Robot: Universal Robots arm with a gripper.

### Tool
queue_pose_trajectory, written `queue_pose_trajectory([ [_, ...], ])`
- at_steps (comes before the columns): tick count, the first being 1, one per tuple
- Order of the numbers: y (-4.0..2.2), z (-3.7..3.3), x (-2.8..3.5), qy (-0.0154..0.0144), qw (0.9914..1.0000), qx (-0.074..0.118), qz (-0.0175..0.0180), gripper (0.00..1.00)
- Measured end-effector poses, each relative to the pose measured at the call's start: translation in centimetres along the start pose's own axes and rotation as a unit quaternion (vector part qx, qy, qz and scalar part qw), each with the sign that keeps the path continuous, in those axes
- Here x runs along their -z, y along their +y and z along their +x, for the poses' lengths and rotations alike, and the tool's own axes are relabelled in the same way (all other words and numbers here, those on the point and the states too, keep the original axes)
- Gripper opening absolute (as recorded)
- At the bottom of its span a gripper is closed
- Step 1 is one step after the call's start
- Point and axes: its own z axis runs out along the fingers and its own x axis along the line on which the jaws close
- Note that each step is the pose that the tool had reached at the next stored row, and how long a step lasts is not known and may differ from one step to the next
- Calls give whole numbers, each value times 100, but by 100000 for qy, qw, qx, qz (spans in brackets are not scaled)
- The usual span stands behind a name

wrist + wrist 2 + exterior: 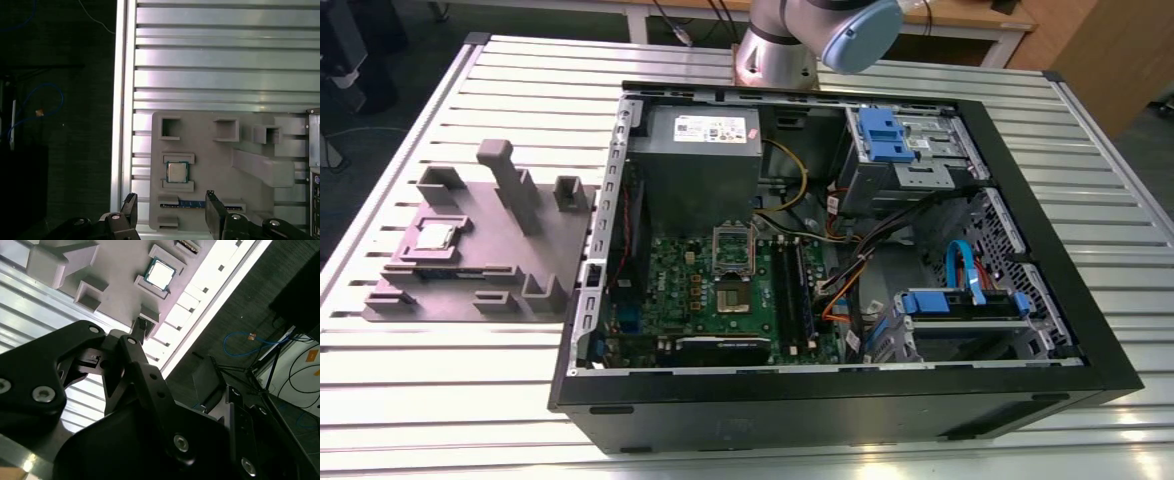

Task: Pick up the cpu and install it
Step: 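Pick up the cpu and move it towards the insertion slot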

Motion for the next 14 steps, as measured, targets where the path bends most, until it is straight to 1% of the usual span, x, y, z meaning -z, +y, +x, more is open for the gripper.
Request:
queue_pose_trajectory([
  [6,-4,-1,-43,0,100000,0,0,65],
  [14,-5,-2,-67,2,100000,-2,1,65],
])
